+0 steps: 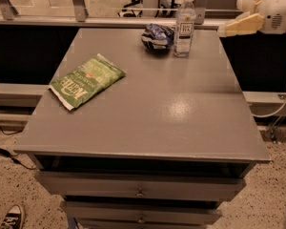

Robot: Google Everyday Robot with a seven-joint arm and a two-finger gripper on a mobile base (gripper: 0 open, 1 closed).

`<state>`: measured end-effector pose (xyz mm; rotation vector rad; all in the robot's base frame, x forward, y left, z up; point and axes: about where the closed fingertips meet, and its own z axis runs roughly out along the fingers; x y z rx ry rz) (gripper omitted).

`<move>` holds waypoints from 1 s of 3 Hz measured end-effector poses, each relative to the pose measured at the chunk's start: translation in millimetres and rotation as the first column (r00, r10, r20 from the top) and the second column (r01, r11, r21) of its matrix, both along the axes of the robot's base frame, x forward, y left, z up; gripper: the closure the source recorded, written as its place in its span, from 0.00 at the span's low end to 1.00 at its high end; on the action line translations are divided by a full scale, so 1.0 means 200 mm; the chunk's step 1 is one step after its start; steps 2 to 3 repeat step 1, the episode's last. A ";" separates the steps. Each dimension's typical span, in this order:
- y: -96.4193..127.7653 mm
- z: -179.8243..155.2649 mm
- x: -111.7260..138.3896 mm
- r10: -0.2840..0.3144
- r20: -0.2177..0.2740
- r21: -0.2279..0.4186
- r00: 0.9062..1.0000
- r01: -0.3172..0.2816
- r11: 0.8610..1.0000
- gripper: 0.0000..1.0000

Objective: Move blue plastic bottle near blue chip bag

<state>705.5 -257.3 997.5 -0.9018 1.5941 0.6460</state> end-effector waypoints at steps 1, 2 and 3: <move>0.04 -0.02 -0.08 0.019 -0.023 0.000 1.000 -0.019 1.000 0.00; 0.04 -0.02 -0.08 0.019 -0.023 0.000 1.000 -0.019 1.000 0.00; 0.04 -0.02 -0.08 0.019 -0.023 0.000 1.000 -0.019 1.000 0.00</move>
Offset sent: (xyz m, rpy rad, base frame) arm 0.0000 0.0000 0.0000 0.0000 0.0000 0.0000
